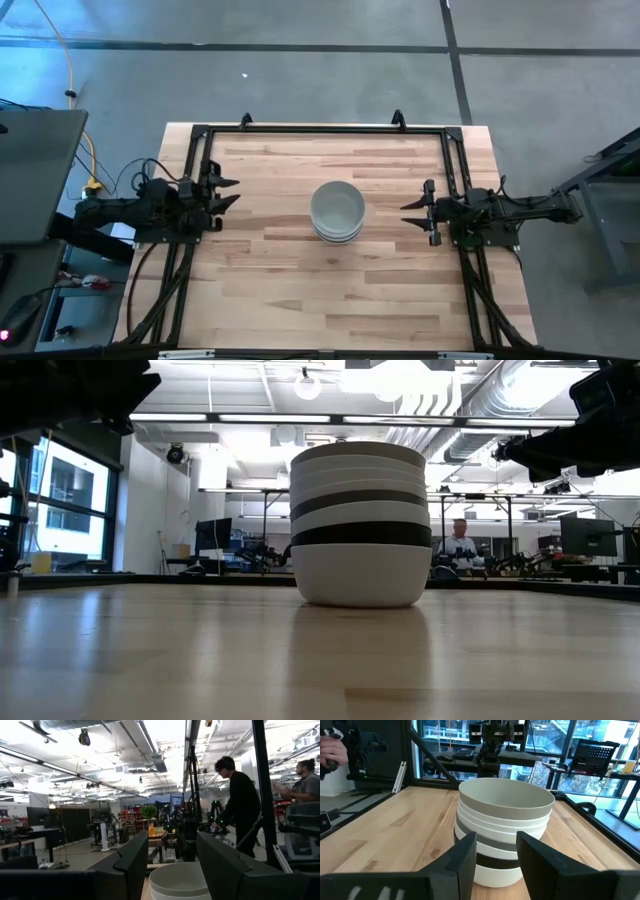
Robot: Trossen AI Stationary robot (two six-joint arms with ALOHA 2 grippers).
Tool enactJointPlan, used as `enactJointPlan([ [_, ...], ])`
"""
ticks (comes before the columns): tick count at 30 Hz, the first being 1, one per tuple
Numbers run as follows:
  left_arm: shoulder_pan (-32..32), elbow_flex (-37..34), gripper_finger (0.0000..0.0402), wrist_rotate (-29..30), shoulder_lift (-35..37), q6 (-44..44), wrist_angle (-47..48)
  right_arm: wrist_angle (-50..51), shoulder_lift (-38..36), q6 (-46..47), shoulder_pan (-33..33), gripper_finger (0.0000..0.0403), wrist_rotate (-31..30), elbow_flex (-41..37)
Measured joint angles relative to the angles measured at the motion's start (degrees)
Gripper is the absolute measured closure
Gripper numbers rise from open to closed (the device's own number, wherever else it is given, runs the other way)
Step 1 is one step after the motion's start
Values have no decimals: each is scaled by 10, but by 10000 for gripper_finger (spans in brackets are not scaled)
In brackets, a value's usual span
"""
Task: Nest bowls inside each other
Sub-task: Return to Home Position
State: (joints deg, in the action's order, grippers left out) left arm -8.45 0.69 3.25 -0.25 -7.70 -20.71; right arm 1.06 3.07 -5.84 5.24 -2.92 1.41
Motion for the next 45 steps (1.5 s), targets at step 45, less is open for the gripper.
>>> enactJointPlan([
  [45,0,0,243,-32,0,60,202,0,0,-1,0,269,4,0],
])
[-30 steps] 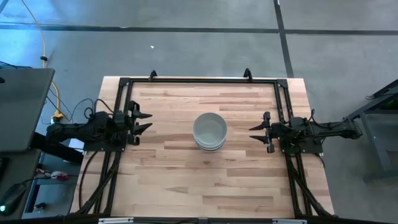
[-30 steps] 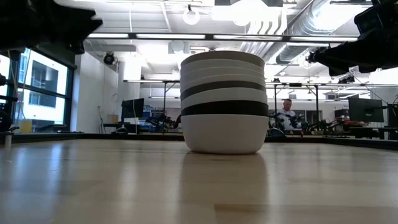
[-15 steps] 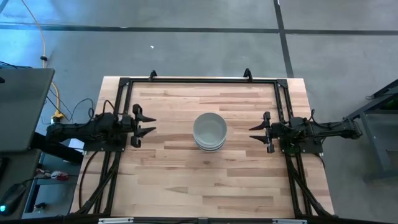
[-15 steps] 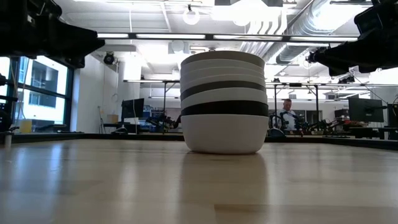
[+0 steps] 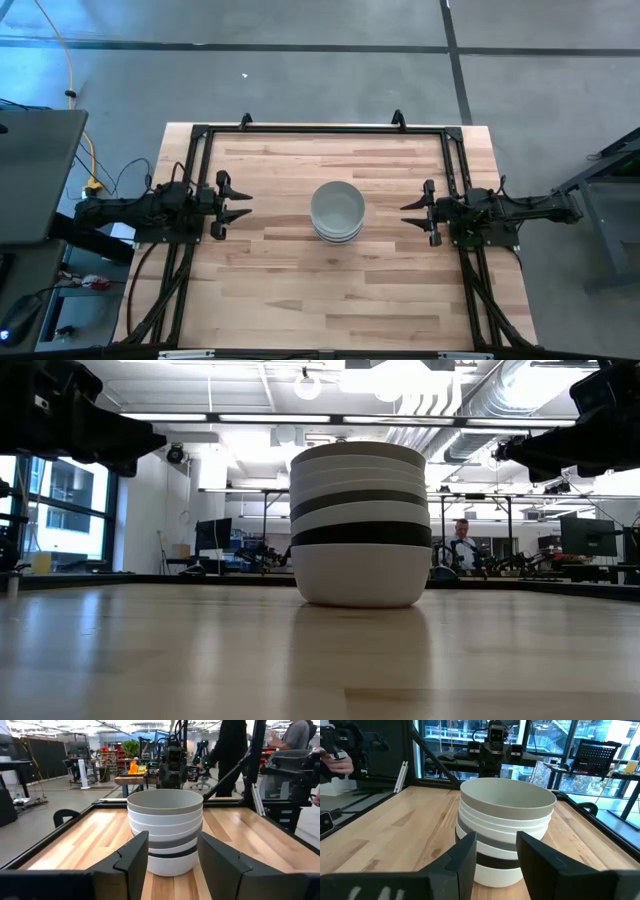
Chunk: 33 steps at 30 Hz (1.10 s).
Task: Nest bowls inside each other
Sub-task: Return to Home Position
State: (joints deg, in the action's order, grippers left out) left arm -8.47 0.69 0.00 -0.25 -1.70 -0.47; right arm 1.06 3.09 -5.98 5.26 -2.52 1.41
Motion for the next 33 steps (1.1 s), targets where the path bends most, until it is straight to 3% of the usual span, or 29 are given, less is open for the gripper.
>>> enactJointPlan([
  [8,0,0,243,-54,0,-4,-11,1,0,-3,0,269,17,0],
  [12,0,0,243,-55,0,-1,-11,2,0,-3,0,269,36,0],
  [18,0,0,243,-34,0,0,-8,1,0,40,0,269,12,0],
  [33,1,0,243,-180,0,31,-28,-30,-1,-1,0,269,122,0],
])
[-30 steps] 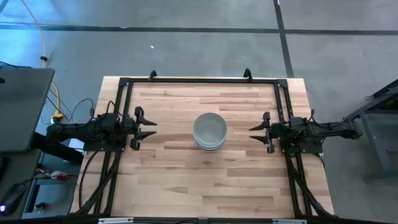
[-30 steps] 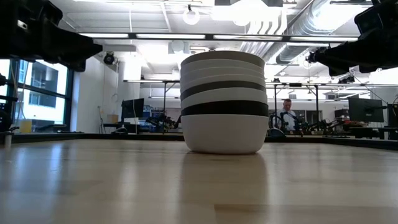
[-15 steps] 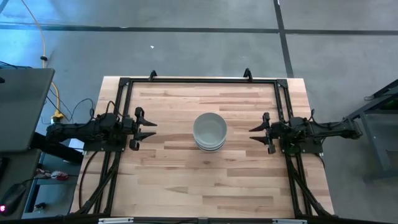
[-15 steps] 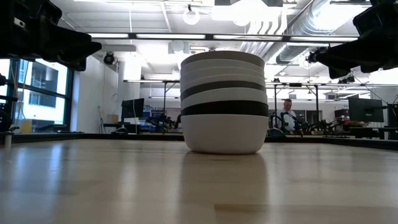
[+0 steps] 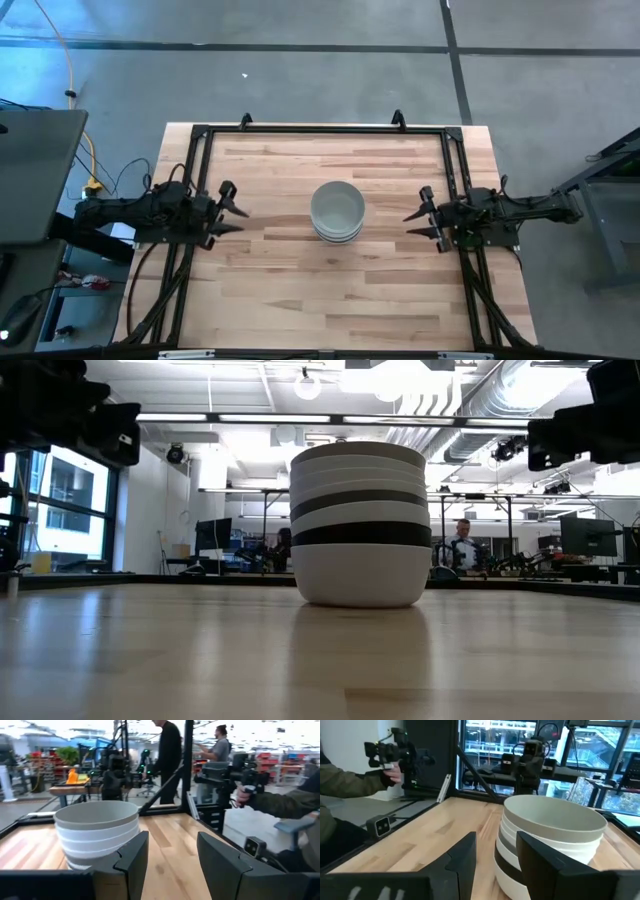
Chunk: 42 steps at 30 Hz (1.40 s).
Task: Nest bowls inside each other
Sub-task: Return to Home Position
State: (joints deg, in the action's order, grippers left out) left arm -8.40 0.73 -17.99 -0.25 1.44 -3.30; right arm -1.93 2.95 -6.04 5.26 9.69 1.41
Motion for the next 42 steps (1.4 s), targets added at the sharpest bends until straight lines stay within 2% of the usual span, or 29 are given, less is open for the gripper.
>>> enactJointPlan([
  [4,0,0,243,-16,0,-10,-11,1,0,-9,0,269,-6,0],
  [10,0,0,243,2,0,-6,-12,1,0,-15,0,269,-14,0],
  [15,0,0,243,15,0,-11,-11,4,0,-14,0,269,-73,0],
  [20,0,0,243,68,0,-10,6,9,0,11,0,269,-131,0],
  [24,0,0,243,98,0,-10,12,14,0,13,0,269,-133,0],
  [42,0,0,243,142,-2,-10,20,26,0,13,0,269,-132,0],
])
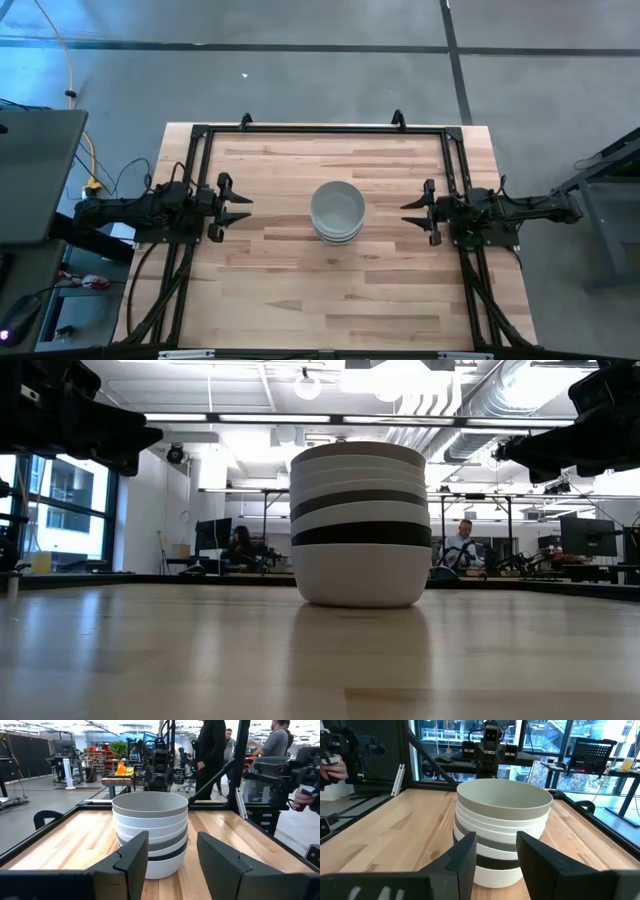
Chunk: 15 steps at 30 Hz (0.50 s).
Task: Nest bowls inside each other
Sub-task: Return to Home Position
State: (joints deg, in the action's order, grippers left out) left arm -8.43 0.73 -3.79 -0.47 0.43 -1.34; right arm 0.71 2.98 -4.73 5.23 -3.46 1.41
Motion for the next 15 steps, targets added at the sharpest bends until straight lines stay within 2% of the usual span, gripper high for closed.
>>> enactJointPlan([
  [15,0,0,243,0,0,9,0,2,0,0,0,269,0,0],
])
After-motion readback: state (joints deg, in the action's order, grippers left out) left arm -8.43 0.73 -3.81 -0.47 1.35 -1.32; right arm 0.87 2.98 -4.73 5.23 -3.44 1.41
